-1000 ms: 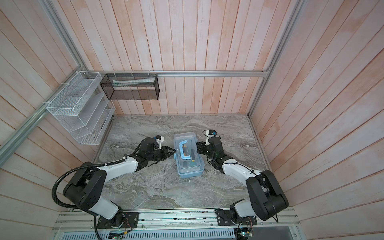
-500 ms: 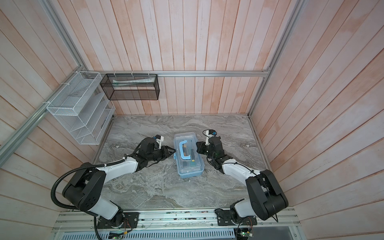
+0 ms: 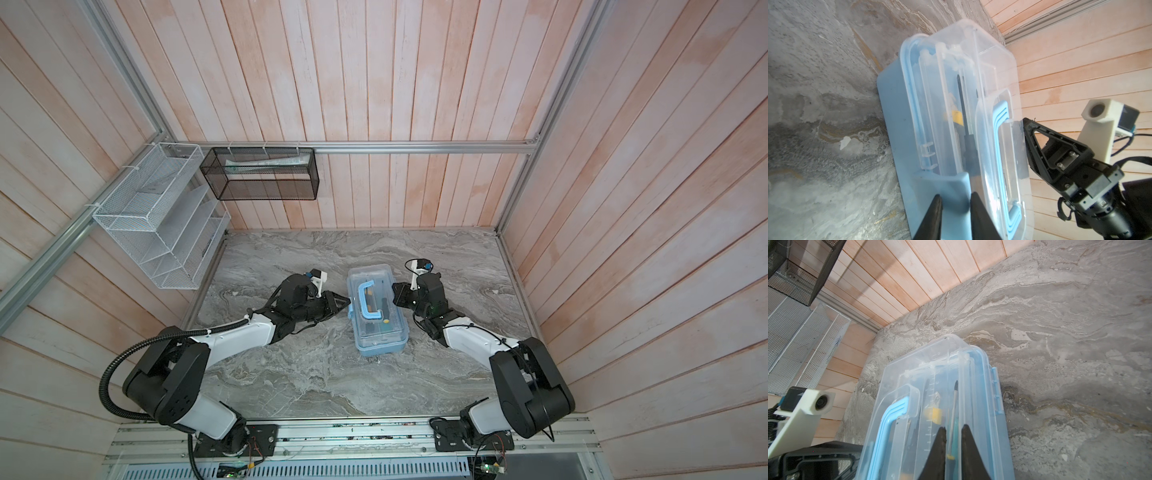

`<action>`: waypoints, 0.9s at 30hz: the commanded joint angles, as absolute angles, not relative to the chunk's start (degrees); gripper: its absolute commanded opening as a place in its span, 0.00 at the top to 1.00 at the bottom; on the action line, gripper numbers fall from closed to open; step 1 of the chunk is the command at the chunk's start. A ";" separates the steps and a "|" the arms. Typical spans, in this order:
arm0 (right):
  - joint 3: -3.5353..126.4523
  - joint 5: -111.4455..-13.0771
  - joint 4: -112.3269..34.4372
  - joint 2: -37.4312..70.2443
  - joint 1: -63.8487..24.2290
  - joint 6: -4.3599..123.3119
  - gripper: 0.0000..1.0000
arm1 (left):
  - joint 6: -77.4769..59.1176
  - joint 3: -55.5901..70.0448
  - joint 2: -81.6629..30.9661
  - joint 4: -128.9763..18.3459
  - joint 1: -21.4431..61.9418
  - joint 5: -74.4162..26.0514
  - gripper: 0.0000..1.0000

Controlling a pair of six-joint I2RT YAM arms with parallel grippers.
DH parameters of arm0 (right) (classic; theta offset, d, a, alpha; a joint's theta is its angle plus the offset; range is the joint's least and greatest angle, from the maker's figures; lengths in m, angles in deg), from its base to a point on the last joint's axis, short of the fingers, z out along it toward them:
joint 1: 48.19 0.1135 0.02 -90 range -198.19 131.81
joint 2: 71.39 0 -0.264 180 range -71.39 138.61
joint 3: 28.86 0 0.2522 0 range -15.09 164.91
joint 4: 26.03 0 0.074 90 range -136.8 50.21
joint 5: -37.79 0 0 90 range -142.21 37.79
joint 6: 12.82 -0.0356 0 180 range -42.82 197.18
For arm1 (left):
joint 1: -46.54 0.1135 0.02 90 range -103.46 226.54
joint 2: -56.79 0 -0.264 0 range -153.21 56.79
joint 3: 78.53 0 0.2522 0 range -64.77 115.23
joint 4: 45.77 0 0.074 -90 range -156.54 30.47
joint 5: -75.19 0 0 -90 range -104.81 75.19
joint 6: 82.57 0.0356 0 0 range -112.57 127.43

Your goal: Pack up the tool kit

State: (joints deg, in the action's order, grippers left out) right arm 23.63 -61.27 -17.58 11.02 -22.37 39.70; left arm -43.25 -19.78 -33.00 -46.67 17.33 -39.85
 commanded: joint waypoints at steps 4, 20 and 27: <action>21.79 -66.08 -28.57 14.50 -20.80 40.52 0.87 | -42.63 -20.24 -32.89 -45.85 17.07 -40.05 0.76; 21.53 -66.14 -28.17 14.91 -20.82 39.82 0.88 | -39.03 -16.27 -33.50 -53.37 15.95 -36.45 0.69; 21.21 -66.43 -28.10 14.96 -20.77 39.82 0.88 | -38.97 -16.37 -33.48 -54.20 15.69 -35.64 0.70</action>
State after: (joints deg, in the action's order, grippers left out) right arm 23.80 -61.09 -16.97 11.48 -22.41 39.68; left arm -40.17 -17.40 -33.03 -52.77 16.02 -37.01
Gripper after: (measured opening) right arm 0.120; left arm 0.302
